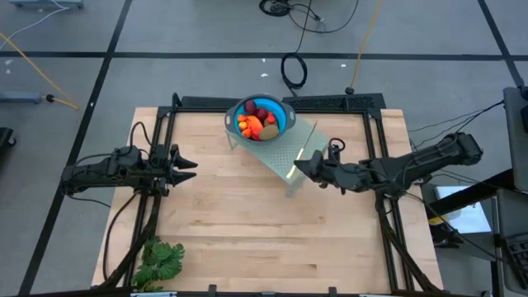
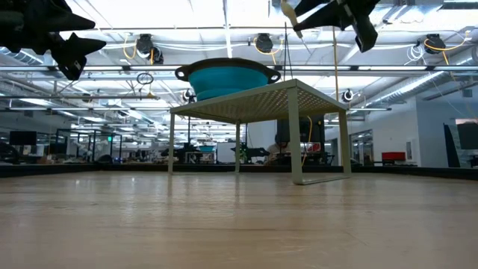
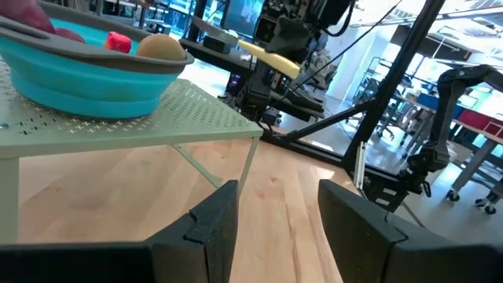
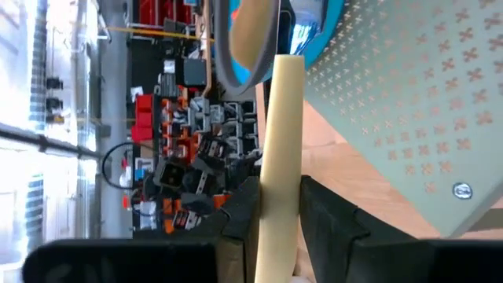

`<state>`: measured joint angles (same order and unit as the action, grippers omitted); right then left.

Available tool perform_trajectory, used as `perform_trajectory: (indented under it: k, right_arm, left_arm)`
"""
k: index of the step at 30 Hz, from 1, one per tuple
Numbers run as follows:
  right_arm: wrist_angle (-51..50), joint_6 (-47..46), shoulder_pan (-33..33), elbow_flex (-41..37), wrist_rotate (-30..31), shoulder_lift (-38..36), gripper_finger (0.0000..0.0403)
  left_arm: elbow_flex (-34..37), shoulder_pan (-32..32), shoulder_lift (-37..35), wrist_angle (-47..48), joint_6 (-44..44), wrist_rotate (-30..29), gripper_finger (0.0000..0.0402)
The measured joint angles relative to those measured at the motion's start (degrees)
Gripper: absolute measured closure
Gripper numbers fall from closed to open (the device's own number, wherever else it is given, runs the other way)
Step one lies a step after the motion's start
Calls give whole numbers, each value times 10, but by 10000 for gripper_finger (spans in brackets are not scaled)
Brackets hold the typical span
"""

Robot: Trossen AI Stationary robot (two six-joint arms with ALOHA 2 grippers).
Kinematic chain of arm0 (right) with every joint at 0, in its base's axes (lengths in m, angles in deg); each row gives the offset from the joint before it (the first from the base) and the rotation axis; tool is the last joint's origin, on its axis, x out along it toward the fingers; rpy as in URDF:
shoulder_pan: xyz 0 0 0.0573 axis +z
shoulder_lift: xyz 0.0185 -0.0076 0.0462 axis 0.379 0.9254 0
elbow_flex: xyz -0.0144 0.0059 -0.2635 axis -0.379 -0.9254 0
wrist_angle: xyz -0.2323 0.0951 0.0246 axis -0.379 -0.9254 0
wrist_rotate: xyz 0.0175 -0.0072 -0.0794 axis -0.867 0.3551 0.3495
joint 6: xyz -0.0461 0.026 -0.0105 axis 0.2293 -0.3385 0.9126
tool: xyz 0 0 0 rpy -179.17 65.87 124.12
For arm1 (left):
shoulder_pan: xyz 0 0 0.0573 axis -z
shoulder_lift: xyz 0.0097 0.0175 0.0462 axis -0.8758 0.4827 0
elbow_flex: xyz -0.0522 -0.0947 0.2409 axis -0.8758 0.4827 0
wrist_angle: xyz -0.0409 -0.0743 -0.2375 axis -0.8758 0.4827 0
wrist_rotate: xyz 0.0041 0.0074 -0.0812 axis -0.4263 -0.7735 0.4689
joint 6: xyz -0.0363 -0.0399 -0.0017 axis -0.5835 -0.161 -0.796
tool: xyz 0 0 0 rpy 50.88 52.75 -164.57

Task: Pick & Place Fruit
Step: Put the knife on the shelf

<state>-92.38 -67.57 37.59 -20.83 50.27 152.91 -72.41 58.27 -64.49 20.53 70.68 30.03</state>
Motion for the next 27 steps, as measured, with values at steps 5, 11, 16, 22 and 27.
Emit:
perform_trajectory:
  k: [5,11,16,22,27]
  right_arm:
    - [-1,-34,-12,0,-7,2,333]
    - [-4,-49,-27,0,-27,2,333]
    - [-20,-48,-30,0,-32,2,333]
    - [-21,-39,-30,0,-30,2,332]
    - [-21,-20,-30,0,-29,2,332]
  left_arm:
    - [0,0,0,-17,0,-26,224]
    - [0,0,0,-53,0,-88,224]
    - [0,0,0,-72,-1,-156,224]
    - [0,0,0,-86,-31,-165,224]
    - [0,0,1,-101,-69,-164,224]
